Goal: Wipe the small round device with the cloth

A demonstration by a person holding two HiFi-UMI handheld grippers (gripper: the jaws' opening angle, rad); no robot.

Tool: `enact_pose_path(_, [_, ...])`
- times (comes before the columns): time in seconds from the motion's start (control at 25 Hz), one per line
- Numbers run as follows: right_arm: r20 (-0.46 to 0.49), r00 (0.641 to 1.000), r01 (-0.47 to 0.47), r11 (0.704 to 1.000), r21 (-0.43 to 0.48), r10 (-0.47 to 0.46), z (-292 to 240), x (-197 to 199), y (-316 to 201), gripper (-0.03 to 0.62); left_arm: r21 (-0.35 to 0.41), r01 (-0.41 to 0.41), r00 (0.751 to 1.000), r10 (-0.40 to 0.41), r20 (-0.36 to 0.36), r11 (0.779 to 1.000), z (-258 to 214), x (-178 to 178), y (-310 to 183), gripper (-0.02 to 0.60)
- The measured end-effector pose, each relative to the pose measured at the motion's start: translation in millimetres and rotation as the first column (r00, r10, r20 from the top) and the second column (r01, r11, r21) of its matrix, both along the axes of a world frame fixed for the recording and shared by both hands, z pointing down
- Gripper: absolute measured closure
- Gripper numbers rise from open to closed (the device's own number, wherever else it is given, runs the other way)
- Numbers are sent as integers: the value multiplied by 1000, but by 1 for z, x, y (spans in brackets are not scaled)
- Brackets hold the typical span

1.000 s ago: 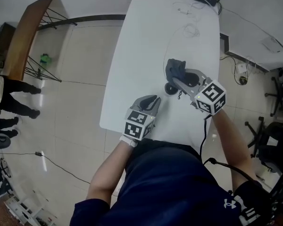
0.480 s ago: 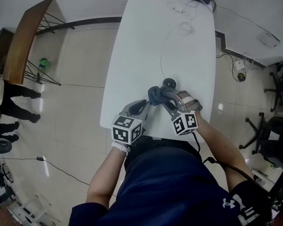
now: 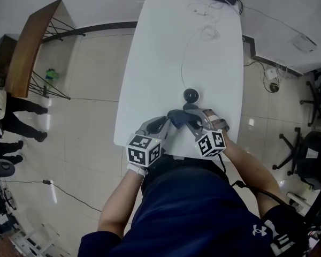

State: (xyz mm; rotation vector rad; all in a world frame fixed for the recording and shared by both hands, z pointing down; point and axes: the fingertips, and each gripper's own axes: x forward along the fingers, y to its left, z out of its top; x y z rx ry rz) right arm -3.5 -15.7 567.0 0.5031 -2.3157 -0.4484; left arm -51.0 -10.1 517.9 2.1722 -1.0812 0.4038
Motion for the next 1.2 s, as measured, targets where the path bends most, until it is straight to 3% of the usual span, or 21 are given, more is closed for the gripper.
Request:
enact_pose_path(0.08, [107,991,-78,997,-2,78,-40,14,-8,505,3,8,1000,-8,-8,1000,-1,-1,-3,541])
enact_pose_path(0.16, [232,955,-179,983,-46,185,-76,33,-25,505,6,20,1000,-20,-14,1000,-2,-2,-8,545])
enact_pose_path(0.28, [371,834,-341,911,-233,407,-95,69,-60,505,4,31,999,-31,-30,1000,-5,1,-13,545])
enact_pose_path(0.36, [337,797,-427,863,-272,501,-86,89,-79,505,5,24,999,-24,-30,1000,-6,5,-14,545])
enact_pose_path(0.44, [262,823,-466,863,-197,504,-81,93,-87,505,3,11,1000,-11,-23,1000,-6,7,-13,545])
enact_pose_path(0.52, [181,879,-438,897,-61,441,-81,83,-85,505,-8,6,1000,-6,-13,1000,-2,7,-11,545])
enact_pose_path(0.64, [53,952,-305,942,136,301,-72,59,-67,505,-26,8,1000,-9,-4,1000,4,6,-7,545])
enact_pose_path(0.72, [-61,977,-184,955,234,203,-55,45,-51,505,-33,6,1000,-6,-2,999,5,8,-5,545])
enact_pose_path(0.8, [-182,973,-82,951,298,141,-34,40,-37,505,-36,4,1000,-4,-3,999,5,10,-4,545])
enact_pose_path(0.88, [-248,960,-45,946,321,130,-15,41,-31,505,-39,3,1000,-3,-5,999,5,10,-4,545])
enact_pose_path(1.2, [-288,948,-54,959,277,137,16,40,-19,505,-48,0,1000,0,-16,999,6,14,3,545])
